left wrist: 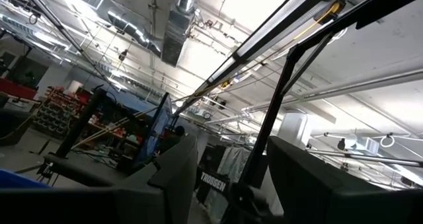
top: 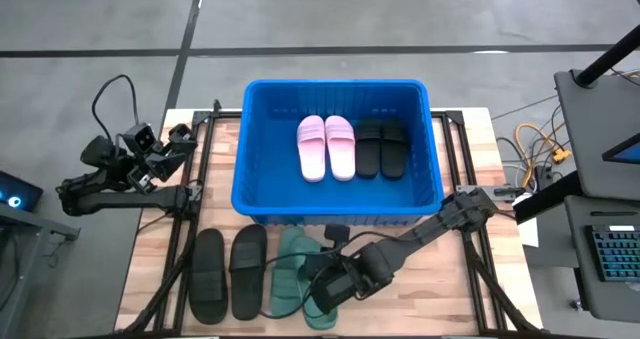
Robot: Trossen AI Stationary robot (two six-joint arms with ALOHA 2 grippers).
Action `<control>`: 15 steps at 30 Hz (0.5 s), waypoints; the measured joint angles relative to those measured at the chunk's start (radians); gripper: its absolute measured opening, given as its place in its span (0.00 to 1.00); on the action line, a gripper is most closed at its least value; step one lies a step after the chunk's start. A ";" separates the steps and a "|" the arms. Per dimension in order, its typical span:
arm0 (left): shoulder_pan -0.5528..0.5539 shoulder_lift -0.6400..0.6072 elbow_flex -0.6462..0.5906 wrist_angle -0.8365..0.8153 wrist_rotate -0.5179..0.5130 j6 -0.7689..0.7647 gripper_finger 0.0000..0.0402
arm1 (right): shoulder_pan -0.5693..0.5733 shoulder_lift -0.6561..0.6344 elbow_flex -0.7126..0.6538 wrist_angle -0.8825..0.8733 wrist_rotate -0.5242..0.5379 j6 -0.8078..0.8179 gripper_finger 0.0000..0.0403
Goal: Pick and place slides into bin
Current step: Put the right green slipper into the blue bin
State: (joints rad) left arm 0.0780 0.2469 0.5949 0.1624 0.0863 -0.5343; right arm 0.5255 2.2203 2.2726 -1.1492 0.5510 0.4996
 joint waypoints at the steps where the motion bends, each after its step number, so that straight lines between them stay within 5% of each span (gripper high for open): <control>1: 0.000 0.000 0.000 0.000 0.000 0.000 0.42 | 0.000 -0.004 0.021 0.001 0.000 -0.009 0.03; 15: 0.000 0.000 -0.001 0.000 0.000 0.000 0.42 | -0.002 -0.075 0.084 0.064 0.037 -0.090 0.03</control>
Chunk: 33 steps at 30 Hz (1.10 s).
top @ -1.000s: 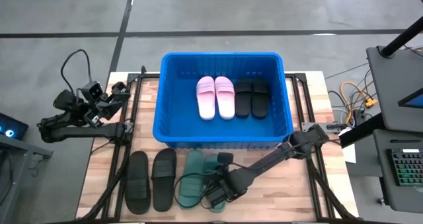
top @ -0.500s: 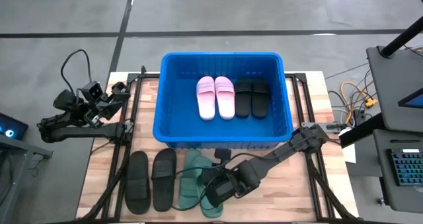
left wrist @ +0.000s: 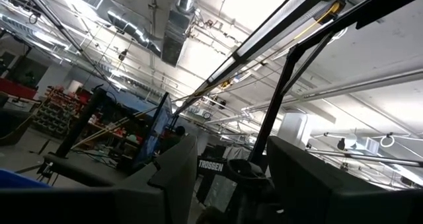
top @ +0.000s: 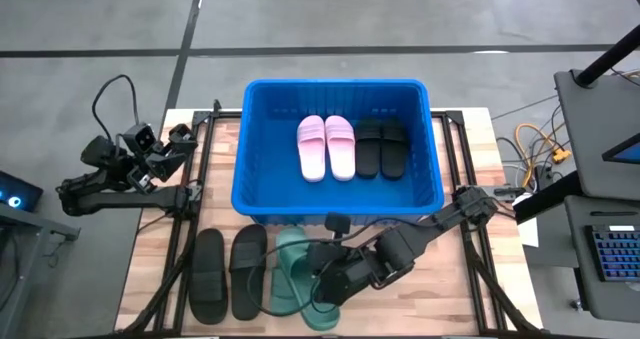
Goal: Pick and place slides into bin
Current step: Put the right green slipper into the blue bin
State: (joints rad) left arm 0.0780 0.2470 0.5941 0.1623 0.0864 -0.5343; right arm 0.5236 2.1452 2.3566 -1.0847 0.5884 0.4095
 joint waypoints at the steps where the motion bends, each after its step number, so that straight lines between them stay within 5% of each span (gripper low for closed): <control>1: 0.000 0.000 0.000 0.000 0.000 0.000 0.42 | 0.000 0.000 0.000 0.001 0.002 -0.001 0.03; 11: 0.000 0.000 -0.013 -0.001 0.000 -0.002 0.42 | -0.057 -0.025 0.000 0.224 0.199 -0.201 0.03; 18: 0.000 0.000 -0.013 0.001 0.000 -0.003 0.42 | -0.182 -0.043 0.000 0.381 0.197 -0.362 0.03; 33: 0.000 -0.001 -0.013 0.003 -0.027 0.039 0.42 | -0.520 -0.037 -0.004 0.382 0.146 -0.430 0.03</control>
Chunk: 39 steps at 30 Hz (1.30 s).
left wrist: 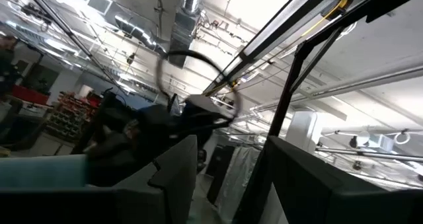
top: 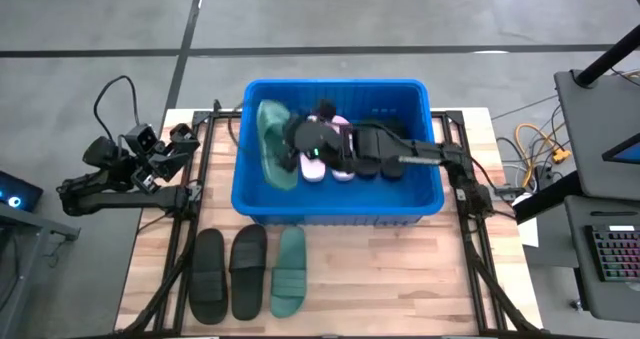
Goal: Pick and place slides into bin
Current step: Put the right green slipper into the blue bin
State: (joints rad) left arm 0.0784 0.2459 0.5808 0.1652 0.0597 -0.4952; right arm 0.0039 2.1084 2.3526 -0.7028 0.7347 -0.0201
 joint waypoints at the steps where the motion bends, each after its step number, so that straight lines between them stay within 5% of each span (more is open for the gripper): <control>1: 0.000 0.000 0.000 0.000 -0.008 0.006 0.42 | -0.022 0.002 -0.003 -0.006 -0.003 -0.011 0.03; 9: 0.000 0.000 -0.001 0.000 -0.051 0.013 0.42 | -0.156 0.099 -0.012 -0.046 -0.026 -0.092 0.03; 16: 0.000 0.000 -0.002 0.001 -0.070 0.013 0.42 | -0.168 0.195 -0.009 0.037 -0.031 -0.248 0.03; 39: 0.000 0.000 -0.003 0.000 -0.105 0.013 0.42 | -0.196 0.394 -0.007 0.148 -0.035 -0.406 0.03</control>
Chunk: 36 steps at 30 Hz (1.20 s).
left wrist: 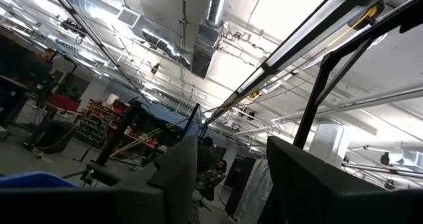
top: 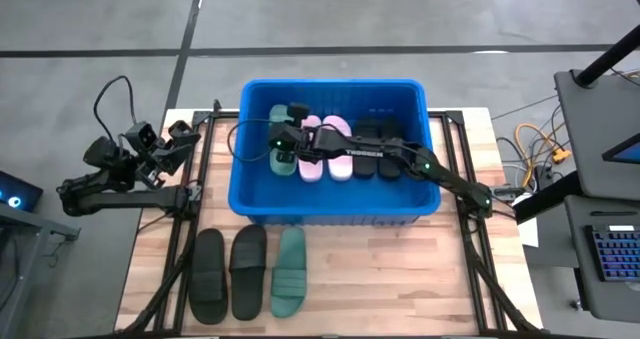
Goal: Pick and place slides into bin
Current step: Put the right green slipper into the blue bin
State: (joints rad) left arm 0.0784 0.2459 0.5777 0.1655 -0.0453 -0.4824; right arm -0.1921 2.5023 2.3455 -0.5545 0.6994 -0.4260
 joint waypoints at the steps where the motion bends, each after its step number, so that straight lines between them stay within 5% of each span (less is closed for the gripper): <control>1: 0.000 0.000 0.000 0.000 -0.006 0.000 0.42 | 0.000 0.003 -0.001 -0.001 -0.011 -0.011 0.03; 13: 0.000 0.000 0.000 0.000 -0.037 0.001 0.42 | -0.005 0.002 -0.006 0.015 -0.177 -0.075 0.03; 36: 0.000 0.000 0.000 0.000 -0.077 0.023 0.42 | -0.047 0.002 -0.123 0.200 -0.185 -0.064 0.03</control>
State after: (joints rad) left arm 0.0780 0.2459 0.5777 0.1652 -0.1223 -0.4599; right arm -0.2386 2.5046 2.2223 -0.3543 0.5143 -0.4904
